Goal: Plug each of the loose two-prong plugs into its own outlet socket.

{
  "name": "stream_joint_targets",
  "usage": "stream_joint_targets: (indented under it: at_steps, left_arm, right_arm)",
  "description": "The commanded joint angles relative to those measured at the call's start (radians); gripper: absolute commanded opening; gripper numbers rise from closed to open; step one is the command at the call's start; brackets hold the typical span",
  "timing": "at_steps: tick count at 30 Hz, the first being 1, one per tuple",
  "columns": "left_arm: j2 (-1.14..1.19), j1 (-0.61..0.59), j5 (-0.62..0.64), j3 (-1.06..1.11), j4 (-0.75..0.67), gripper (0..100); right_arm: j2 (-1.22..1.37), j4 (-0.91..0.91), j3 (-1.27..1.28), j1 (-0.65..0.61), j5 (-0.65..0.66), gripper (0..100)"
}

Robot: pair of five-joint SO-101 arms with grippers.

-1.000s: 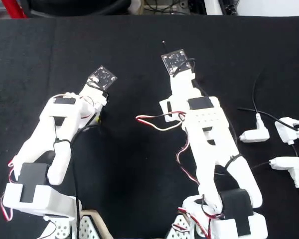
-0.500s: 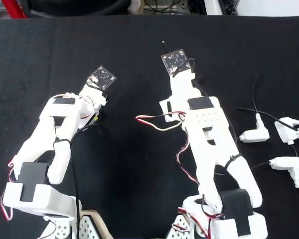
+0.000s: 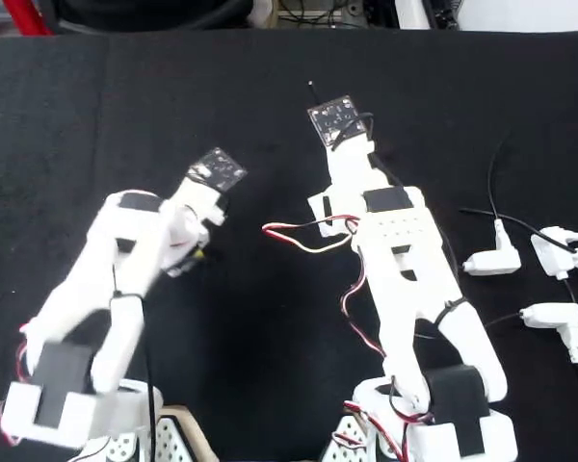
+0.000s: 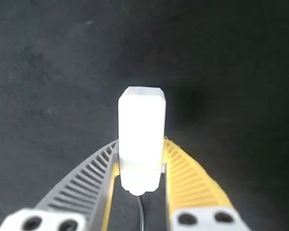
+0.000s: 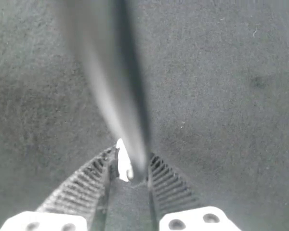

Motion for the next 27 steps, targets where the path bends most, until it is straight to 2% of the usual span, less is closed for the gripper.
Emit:
stream_joint_targets:
  at_steps: [1,4,6,14,17,21,27]
  left_arm:
    - [-0.166,0.148,0.089,0.079,0.031,3]
    - [-0.216,0.237,0.092,0.148,0.009,3]
    - [-0.224,0.268,0.091,0.205,-0.066,3]
    - [-0.227,0.271,0.086,0.417,-0.433,3]
    - [-0.235,0.259,0.087,0.467,-0.514,3]
    - [-0.235,0.211,0.092,0.432,-0.489,5]
    - [-0.235,0.145,0.094,0.309,-0.322,27]
  right_arm:
    - [-0.008,0.008,-0.059,0.034,0.002,1.1]
    - [-0.010,0.008,-0.071,0.064,0.000,1.1]
    - [-0.010,0.028,-0.090,0.081,0.000,1.1]
    - [-0.010,0.054,-0.107,0.087,0.000,1.1]
    - [-0.010,0.054,-0.107,0.086,0.000,1.1]
    - [-0.008,0.054,-0.107,0.084,0.000,1.1]
    - [-0.004,0.052,-0.107,0.084,0.000,1.1]
